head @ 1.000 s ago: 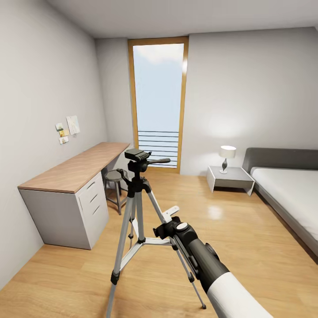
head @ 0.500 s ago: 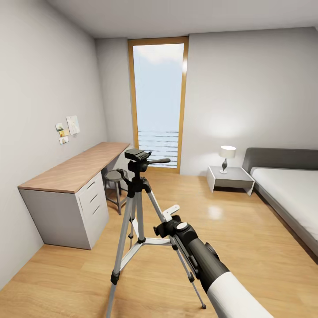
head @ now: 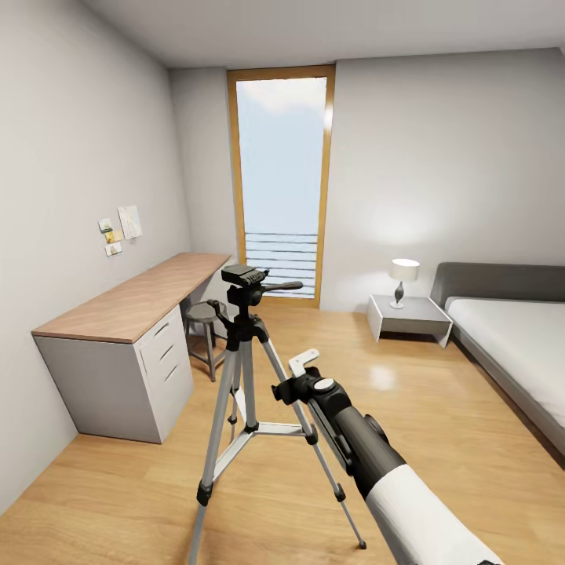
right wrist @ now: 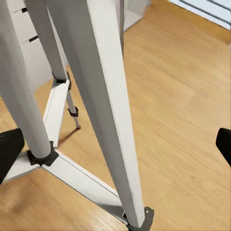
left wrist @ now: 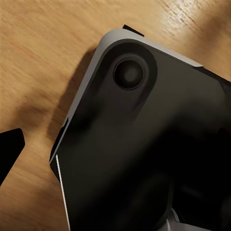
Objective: Attach the digital camera to the camera tripod in the bedroom.
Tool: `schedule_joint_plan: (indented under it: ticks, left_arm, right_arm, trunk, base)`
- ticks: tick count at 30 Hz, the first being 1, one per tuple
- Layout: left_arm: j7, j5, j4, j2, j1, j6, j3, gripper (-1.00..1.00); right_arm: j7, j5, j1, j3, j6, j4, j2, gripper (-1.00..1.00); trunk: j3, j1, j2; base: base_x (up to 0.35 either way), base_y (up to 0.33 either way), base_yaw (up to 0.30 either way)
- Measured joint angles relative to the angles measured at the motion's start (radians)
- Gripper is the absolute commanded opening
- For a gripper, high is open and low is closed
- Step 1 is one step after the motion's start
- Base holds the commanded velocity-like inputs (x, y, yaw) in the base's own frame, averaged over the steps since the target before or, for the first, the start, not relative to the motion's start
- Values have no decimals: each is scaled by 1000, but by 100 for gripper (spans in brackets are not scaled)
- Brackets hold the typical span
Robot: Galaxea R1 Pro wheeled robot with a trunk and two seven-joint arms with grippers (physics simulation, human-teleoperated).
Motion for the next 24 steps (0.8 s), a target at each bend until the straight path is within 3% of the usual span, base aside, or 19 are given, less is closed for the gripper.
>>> schedule_joint_plan:
  ticks: [6, 14, 18, 24]
  left_arm:
    - [0, 0, 0, 0, 0, 0, 0, 100]
    - [0, 0, 0, 0, 0, 0, 1, 100]
    - [0, 0, 0, 0, 0, 0, 1, 100]
    - [0, 0, 0, 0, 0, 0, 1, 100]
  right_arm:
    - [3, -52, -29, 0, 2, 10, 0, 100]
    - [4, -70, -57, 0, 2, 26, 0, 100]
    - [12, -125, -60, 3, 2, 28, 0, 100]
    - [11, -133, -61, 6, -7, 21, 0, 100]
  trunk:
    - [0, 0, 0]
    - [0, 0, 0]
    - [0, 0, 0]
    - [0, 0, 0]
  base:
    - [0, 0, 0]
    - [0, 0, 0]
    - [0, 0, 0]
    - [0, 0, 0]
